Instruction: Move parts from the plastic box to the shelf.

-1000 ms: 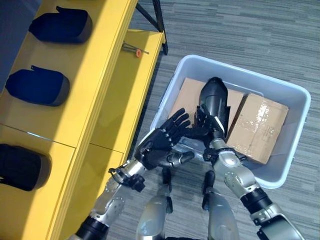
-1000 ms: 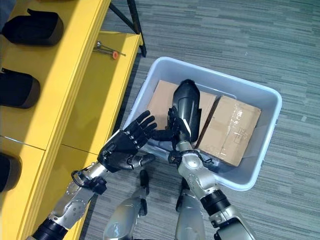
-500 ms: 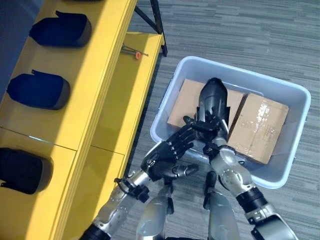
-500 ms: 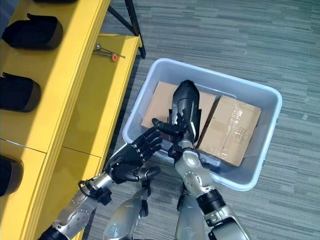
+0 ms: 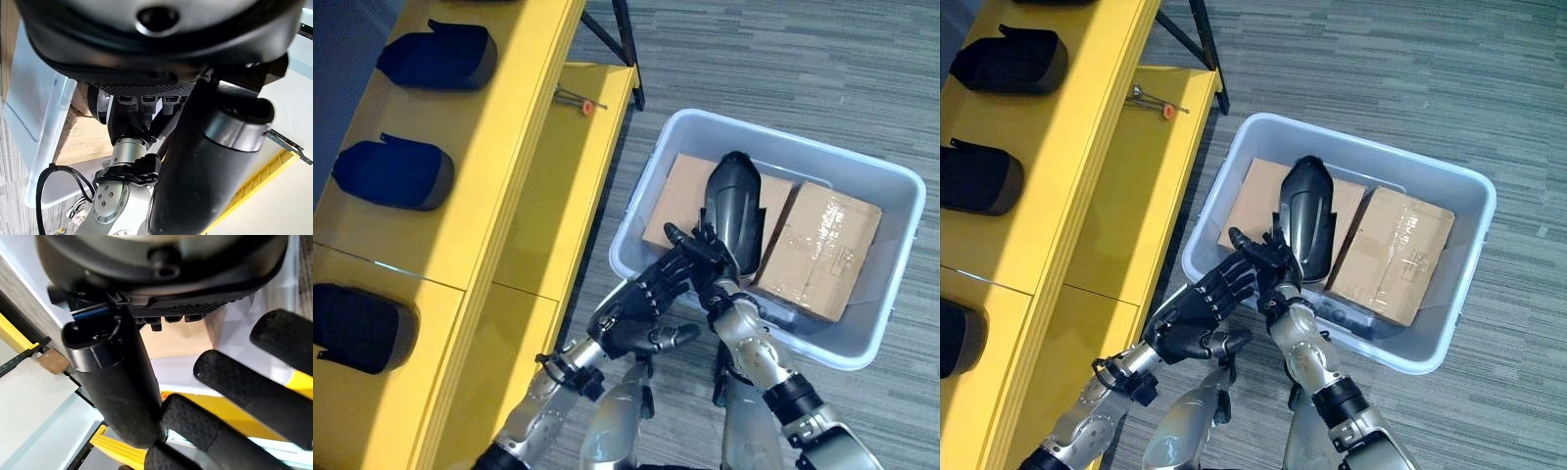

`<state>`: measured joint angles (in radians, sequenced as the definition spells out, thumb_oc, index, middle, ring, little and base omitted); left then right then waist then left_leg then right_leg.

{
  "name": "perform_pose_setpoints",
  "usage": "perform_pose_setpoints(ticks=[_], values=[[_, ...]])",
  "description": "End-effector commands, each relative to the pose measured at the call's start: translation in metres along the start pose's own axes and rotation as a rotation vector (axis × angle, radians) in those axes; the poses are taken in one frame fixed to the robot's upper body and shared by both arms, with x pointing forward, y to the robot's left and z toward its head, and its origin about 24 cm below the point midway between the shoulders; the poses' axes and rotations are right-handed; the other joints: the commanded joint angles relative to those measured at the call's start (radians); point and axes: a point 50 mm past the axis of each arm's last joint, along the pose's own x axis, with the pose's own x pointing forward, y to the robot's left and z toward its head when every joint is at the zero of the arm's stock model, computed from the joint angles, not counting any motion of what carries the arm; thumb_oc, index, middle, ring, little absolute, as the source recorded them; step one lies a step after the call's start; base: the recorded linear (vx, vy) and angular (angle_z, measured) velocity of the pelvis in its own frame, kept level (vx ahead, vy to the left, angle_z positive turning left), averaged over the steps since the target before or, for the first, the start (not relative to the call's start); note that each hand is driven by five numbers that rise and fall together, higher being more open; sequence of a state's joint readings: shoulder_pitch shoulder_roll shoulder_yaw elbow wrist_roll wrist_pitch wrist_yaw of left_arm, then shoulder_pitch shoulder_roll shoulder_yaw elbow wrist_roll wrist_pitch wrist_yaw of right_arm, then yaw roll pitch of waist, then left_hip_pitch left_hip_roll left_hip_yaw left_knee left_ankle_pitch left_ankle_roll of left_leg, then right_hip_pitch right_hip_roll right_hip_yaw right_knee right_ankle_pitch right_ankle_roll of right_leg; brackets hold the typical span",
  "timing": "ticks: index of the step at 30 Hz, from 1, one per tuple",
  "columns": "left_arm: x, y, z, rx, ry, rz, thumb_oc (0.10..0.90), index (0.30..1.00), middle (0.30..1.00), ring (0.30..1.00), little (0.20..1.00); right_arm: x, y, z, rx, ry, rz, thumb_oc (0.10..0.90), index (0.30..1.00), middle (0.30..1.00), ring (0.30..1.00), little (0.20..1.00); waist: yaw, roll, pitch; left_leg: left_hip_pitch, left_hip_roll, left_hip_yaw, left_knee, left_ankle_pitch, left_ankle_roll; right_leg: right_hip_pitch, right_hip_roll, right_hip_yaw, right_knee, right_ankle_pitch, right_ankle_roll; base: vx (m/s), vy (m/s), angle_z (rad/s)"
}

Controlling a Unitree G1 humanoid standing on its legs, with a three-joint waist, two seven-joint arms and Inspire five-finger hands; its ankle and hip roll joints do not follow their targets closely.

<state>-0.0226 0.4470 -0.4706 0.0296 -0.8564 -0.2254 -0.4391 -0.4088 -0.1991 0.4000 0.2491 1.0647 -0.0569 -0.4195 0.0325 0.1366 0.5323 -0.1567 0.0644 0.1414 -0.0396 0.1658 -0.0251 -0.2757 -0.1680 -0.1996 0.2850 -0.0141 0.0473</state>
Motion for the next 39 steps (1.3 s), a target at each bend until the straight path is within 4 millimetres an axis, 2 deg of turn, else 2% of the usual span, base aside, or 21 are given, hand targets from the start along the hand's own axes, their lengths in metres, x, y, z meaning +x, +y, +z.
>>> perform_pose_setpoints(ticks=[1,7,15,20,24,27,28,29,30,32,34,35,36,39], values=[[0.021,-0.031,0.027,0.033,-0.198,-0.170,0.900,1.000,1.000,1.000,1.000,-0.003,0.046,-0.008,0.093,0.002,0.201,0.900,1.000,1.000,1.000,1.000,0.028,0.023,-0.049,0.001,-0.029,0.031,0.039,-0.098,0.017,0.048,0.006,0.009,0.018,-0.078,-0.014,0.00,0.000,0.00],[0.018,-0.028,0.029,0.041,-0.209,-0.152,0.900,1.000,1.000,1.000,1.000,-0.005,0.052,0.001,0.121,-0.043,0.275,0.900,1.000,1.000,1.000,1.000,0.036,0.022,-0.053,-0.004,-0.031,0.023,0.040,-0.097,0.019,0.046,0.002,0.004,0.019,-0.076,-0.012,0.00,0.003,0.02],[0.015,-0.029,0.027,0.030,-0.193,-0.169,0.900,1.000,1.000,1.000,1.000,-0.011,0.084,0.012,0.086,-0.095,0.427,0.900,1.000,1.000,1.000,1.000,0.050,0.026,-0.062,0.002,-0.036,0.016,0.045,-0.100,0.021,0.059,-0.003,-0.005,0.016,-0.076,-0.013,0.00,-0.001,0.01],[0.016,-0.030,0.028,0.029,-0.196,-0.169,0.900,1.000,1.000,1.000,1.000,-0.021,0.097,0.002,0.167,0.007,0.496,0.900,1.000,1.000,1.000,1.000,0.049,0.021,-0.059,0.002,-0.040,0.016,0.045,-0.101,0.023,0.054,-0.008,-0.005,0.023,-0.078,-0.007,0.00,0.005,0.02],[0.016,-0.031,0.028,0.032,-0.194,-0.172,0.900,1.000,1.000,1.000,1.000,-0.023,0.099,-0.006,0.252,0.076,0.529,0.900,1.000,1.000,1.000,1.000,0.055,0.026,-0.058,-0.002,-0.038,0.019,0.047,-0.099,0.024,0.053,-0.008,-0.005,0.020,-0.074,-0.007,0.00,0.003,0.02],[0.014,-0.030,0.028,0.030,-0.198,-0.176,0.900,1.000,1.000,1.000,1.000,-0.027,0.106,-0.007,0.202,0.058,0.649,0.900,1.000,1.000,1.000,1.000,0.056,0.026,-0.055,0.004,-0.040,0.020,0.043,-0.096,0.023,0.064,-0.011,-0.008,0.013,-0.076,-0.007,0.00,0.012,0.02],[0.012,-0.027,0.030,0.032,-0.206,-0.171,0.900,1.000,1.000,1.000,1.000,-0.041,0.119,0.005,0.006,-0.081,0.792,0.900,1.000,1.000,1.000,1.000,0.054,0.021,-0.059,0.007,-0.038,0.019,0.037,-0.094,0.021,0.067,-0.010,-0.010,0.010,-0.075,-0.005,0.01,0.027,0.04],[0.010,-0.026,0.031,0.032,-0.206,-0.171,0.900,1.000,1.000,1.000,1.000,-0.049,0.125,0.015,-0.114,-0.188,0.838,0.900,1.000,1.000,1.000,1.000,0.052,0.016,-0.065,0.008,-0.037,0.018,0.036,-0.096,0.020,0.069,-0.010,-0.011,0.008,-0.075,-0.003,0.03,0.008,0.02],[0.010,-0.024,0.032,0.030,-0.202,-0.173,0.900,1.000,1.000,1.000,1.000,-0.058,0.133,0.031,-0.265,-0.342,0.845,0.900,1.000,1.000,1.000,1.000,0.051,0.007,-0.072,0.010,-0.034,0.015,0.040,-0.100,0.018,0.074,-0.009,-0.011,0.005,-0.073,0.000,0.04,-0.023,0.04],[0.010,-0.024,0.034,0.022,-0.194,-0.171,0.900,1.000,1.000,1.000,1.000,-0.060,0.132,0.055,-0.430,-0.506,0.770,0.900,1.000,1.000,1.000,1.000,0.050,-0.004,-0.084,0.015,-0.031,0.011,0.045,-0.108,0.018,0.085,-0.006,-0.012,-0.002,-0.073,0.002,0.06,-0.050,0.12],[0.008,-0.025,0.038,0.024,-0.187,-0.168,0.900,1.000,1.000,1.000,1.000,-0.055,0.118,0.093,-0.735,-0.721,0.616,0.900,1.000,1.000,1.000,1.000,0.046,-0.020,-0.095,0.021,-0.027,0.007,0.050,-0.116,0.017,0.099,0.000,-0.015,-0.013,-0.075,0.004,0.05,-0.076,0.09],[0.005,-0.024,0.039,0.023,-0.184,-0.165,0.900,1.000,1.000,1.000,1.000,-0.053,0.104,0.114,-0.894,-0.821,0.533,0.900,1.000,1.000,1.000,1.000,0.044,-0.027,-0.102,0.020,-0.022,0.007,0.050,-0.117,0.017,0.103,0.007,-0.016,-0.024,-0.072,0.004,0.01,-0.127,0.04],[0.001,-0.021,0.041,0.039,-0.182,-0.154,0.900,1.000,1.000,1.000,1.000,-0.056,0.083,0.143,-1.099,-0.925,0.444,0.900,1.000,1.000,1.000,1.000,0.032,-0.044,-0.098,0.019,-0.017,0.007,0.056,-0.122,0.016,0.107,0.011,-0.016,-0.026,-0.075,0.008,-0.02,-0.118,0.08],[-0.003,-0.017,0.043,0.046,-0.191,-0.136,0.900,1.000,1.000,1.000,1.000,-0.062,0.066,0.167,-1.224,-1.030,0.346,0.900,1.000,1.000,1.000,1.000,0.017,-0.057,-0.095,0.014,-0.006,0.012,0.057,-0.122,0.013,0.104,0.024,-0.009,-0.036,-0.070,0.009,-0.03,-0.078,0.05]])
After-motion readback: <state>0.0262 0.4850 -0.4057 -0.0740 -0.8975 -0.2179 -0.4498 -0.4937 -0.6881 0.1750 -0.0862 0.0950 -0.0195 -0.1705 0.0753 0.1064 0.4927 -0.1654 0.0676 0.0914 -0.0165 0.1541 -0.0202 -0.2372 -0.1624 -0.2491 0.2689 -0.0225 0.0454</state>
